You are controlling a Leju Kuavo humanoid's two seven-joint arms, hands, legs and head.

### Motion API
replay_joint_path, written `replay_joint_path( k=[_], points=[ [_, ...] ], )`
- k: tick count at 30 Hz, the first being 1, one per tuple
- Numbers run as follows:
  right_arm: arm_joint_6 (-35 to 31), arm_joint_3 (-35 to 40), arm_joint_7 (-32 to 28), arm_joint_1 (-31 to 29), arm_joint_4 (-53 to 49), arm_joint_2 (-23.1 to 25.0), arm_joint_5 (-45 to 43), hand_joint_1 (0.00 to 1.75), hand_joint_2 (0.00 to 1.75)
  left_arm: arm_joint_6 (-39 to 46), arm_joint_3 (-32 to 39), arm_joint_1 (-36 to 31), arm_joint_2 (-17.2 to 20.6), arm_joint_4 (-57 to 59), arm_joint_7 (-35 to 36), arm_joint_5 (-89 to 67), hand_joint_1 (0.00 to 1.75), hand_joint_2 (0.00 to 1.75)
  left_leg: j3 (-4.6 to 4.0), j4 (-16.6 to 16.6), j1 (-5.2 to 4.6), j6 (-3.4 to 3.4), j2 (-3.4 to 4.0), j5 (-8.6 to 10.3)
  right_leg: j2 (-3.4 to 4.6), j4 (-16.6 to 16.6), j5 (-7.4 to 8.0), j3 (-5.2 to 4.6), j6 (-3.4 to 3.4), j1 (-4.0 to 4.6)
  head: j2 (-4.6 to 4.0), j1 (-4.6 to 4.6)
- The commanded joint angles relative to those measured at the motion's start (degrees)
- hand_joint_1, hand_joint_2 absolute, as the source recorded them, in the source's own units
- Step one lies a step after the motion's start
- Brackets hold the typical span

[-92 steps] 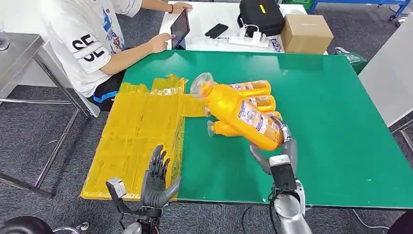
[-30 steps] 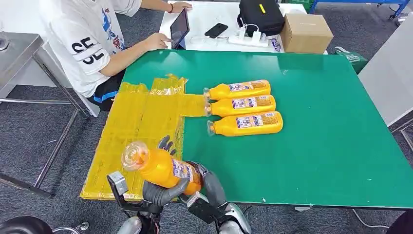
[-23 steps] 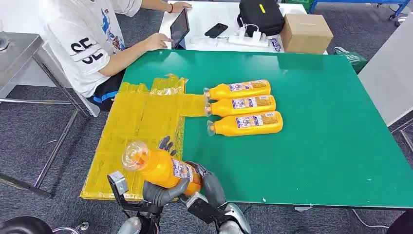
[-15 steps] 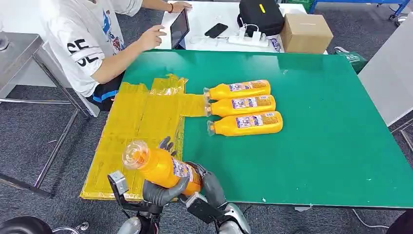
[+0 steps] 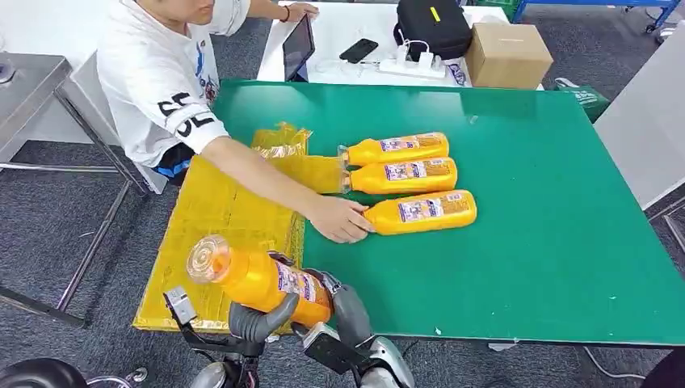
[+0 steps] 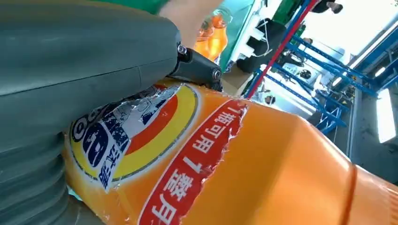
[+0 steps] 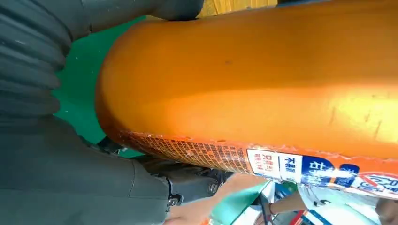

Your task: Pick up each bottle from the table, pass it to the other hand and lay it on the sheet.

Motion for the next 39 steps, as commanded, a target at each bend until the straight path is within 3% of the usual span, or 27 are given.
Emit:
replay_joint_path(
  k=[1,2,7,17,26,32,34,38,39],
  points=[
    [-0.7,2.4,2.0,-0.8,5.1,0.6,0.5,0.00,1.75,-1.2,-1.2,-2.0,-0.3,-0.7,0.5,0.2,1.75,1.75,0.27,0.0,0.10,-0.07,-0.02,-0.14,-0.10,0.0,-0.12,0.31,-0.12,0.12,0.00,0.02],
    [-0.9,2.4,2.4,-1.0,5.1,0.5,0.8,0.00,0.00,-1.0,-0.9,-1.9,-0.3,-1.0,0.5,0.2,1.75,1.75,0.20,0.0,0.07,-0.06,-0.03,-0.09,-0.10,0.0,-0.09,0.23,-0.10,0.08,0.00,0.02],
    [-0.6,2.0,2.5,-1.1,4.0,0.3,0.7,0.00,0.00,-0.3,-0.2,-2.1,-0.3,-1.7,0.5,0.0,1.75,1.75,0.19,0.0,0.05,-0.05,-0.01,-0.09,-0.09,0.0,-0.08,0.22,-0.10,0.07,0.00,0.04],
    [7.3,-0.2,1.9,3.1,-15.7,-4.0,-2.8,0.00,0.00,8.4,6.1,-6.0,1.2,-4.7,-4.5,-9.4,1.75,1.75,0.07,0.0,0.06,-0.05,-0.11,-0.05,-0.18,0.0,-0.08,0.12,-0.09,0.08,0.00,0.04],
    [10.2,0.0,0.3,3.7,-19.9,-5.5,-3.8,0.00,0.00,12.4,9.2,-9.1,2.1,-4.6,-6.2,-12.3,1.75,1.75,0.23,0.0,0.07,-0.06,-0.02,-0.10,-0.10,0.0,-0.09,0.28,-0.11,0.09,0.00,0.04],
    [14.2,-1.1,-2.1,5.0,-27.6,-7.4,-7.3,0.00,0.00,26.5,16.8,-19.0,5.6,-0.2,-9.3,-23.9,1.75,1.75,0.07,0.0,0.07,-0.08,-0.11,0.01,-0.17,0.0,-0.03,0.12,-0.11,0.09,0.00,0.04],
    [12.5,-3.8,-3.4,5.3,-28.9,-6.0,-9.6,0.00,0.00,35.9,18.3,-22.4,7.3,3.6,-11.2,-33.8,1.75,1.75,0.12,0.0,0.09,-0.10,-0.09,0.01,-0.16,0.0,-0.04,0.17,-0.14,0.11,0.00,0.02],
    [10.1,-6.5,-3.3,5.2,-30.2,-4.2,-13.1,0.00,0.00,40.0,18.5,-24.9,9.3,8.7,-11.0,-40.6,1.75,1.75,0.13,0.0,0.04,-0.11,-0.04,0.08,-0.09,0.0,0.01,0.13,-0.11,0.04,0.00,0.04],
    [7.6,-7.3,-3.5,5.4,-32.0,-3.3,-17.0,0.00,0.00,46.1,17.4,-26.2,10.3,12.5,-9.3,-49.5,1.75,1.75,0.15,0.0,0.04,-0.13,-0.03,0.08,-0.08,0.0,0.00,0.16,-0.10,0.05,0.00,0.04]
  ],
)
